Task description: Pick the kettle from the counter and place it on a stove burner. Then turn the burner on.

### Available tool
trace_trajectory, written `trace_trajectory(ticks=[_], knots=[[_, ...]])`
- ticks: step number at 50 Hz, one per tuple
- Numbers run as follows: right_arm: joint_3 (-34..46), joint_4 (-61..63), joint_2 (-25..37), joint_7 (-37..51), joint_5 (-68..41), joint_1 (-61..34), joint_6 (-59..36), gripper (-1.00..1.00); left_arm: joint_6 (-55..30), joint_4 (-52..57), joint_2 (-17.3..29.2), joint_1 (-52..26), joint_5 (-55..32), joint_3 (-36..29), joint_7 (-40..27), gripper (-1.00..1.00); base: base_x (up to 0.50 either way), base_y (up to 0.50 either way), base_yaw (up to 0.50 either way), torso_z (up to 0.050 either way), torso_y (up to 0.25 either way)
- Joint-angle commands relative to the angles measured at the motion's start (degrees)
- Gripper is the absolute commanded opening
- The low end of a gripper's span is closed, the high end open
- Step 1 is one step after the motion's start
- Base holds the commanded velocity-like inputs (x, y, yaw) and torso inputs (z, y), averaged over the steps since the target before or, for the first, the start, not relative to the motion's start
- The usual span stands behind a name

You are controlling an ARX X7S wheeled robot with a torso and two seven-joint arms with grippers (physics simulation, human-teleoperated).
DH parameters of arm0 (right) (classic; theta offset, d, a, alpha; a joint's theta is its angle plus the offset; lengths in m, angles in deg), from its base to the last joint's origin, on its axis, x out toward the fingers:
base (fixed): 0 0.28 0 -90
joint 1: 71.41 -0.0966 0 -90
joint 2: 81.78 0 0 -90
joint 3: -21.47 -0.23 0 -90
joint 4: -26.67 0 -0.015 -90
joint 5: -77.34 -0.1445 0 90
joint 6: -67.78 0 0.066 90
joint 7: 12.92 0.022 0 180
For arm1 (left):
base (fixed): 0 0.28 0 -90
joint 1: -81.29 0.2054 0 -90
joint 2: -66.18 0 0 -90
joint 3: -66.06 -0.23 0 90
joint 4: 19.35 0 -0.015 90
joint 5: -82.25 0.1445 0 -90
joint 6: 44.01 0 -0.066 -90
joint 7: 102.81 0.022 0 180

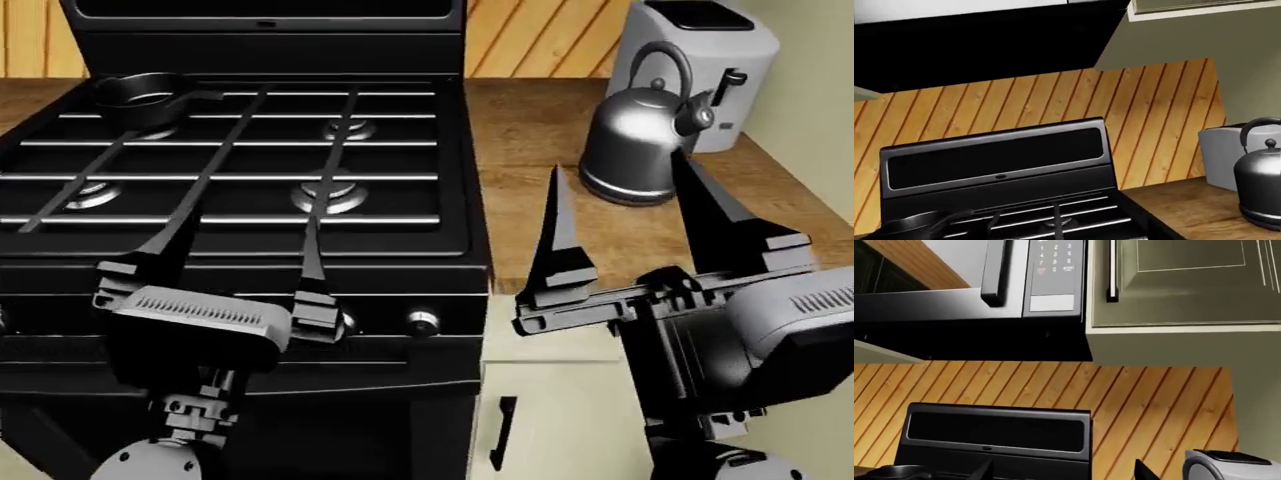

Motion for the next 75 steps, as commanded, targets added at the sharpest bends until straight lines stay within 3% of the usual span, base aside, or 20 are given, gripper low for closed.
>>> trace_trajectory(ticks=[1,40,42,45,49,52,58,68,75], knots=[[0.31,4.38,1.13,0.62,-0.96,-0.37,-1.15,1.00,-1.54,2.98,0.98,-0.49,0.41,-0.74,-0.77,1.00,0.44,-0.35,0.00,0.000,0.000],[0.17,9.72,3.19,4.65,-2.83,0.33,0.49,1.00,-1.27,5.18,2.51,-0.25,-0.41,-2.21,-2.63,1.00,0.47,-0.30,0.00,0.000,0.000],[-0.72,10.69,7.70,9.85,-11.38,-2.83,-4.72,1.00,-1.41,5.28,2.61,-0.29,-0.33,-2.34,-2.75,1.00,0.00,0.00,0.00,0.000,0.000],[0.42,10.67,22.56,30.25,-36.04,-15.44,-13.19,1.00,-1.57,5.46,2.74,-0.35,-0.27,-2.50,-2.92,1.00,0.00,0.00,0.00,0.000,0.000],[-0.37,6.03,29.15,46.00,-65.07,-35.07,-24.71,1.00,-1.69,5.58,2.91,-0.36,-0.32,-2.64,-3.07,1.00,0.00,0.00,0.00,0.000,0.000],[2.60,-0.50,31.21,51.48,-77.56,-45.94,-27.75,1.00,-1.83,5.76,3.06,-0.32,-0.56,-2.52,-3.16,1.00,0.00,0.00,0.00,0.000,0.000],[11.19,-13.28,32.18,56.52,-89.20,-60.98,-34.03,1.00,-2.14,6.06,3.33,-0.31,-0.79,-2.54,-3.36,1.00,0.00,0.00,0.00,0.000,0.000],[22.58,-26.22,32.65,60.48,-98.11,-73.55,-43.13,1.00,-2.63,6.55,3.65,-0.40,-1.65,-2.26,-3.60,1.00,0.00,0.00,0.00,0.000,0.000],[26.71,-30.34,33.17,63.35,-103.77,-77.50,-44.47,1.00,-3.27,7.88,3.94,-0.23,-2.30,-1.83,-3.88,1.00,0.00,0.00,0.00,0.000,0.000]])
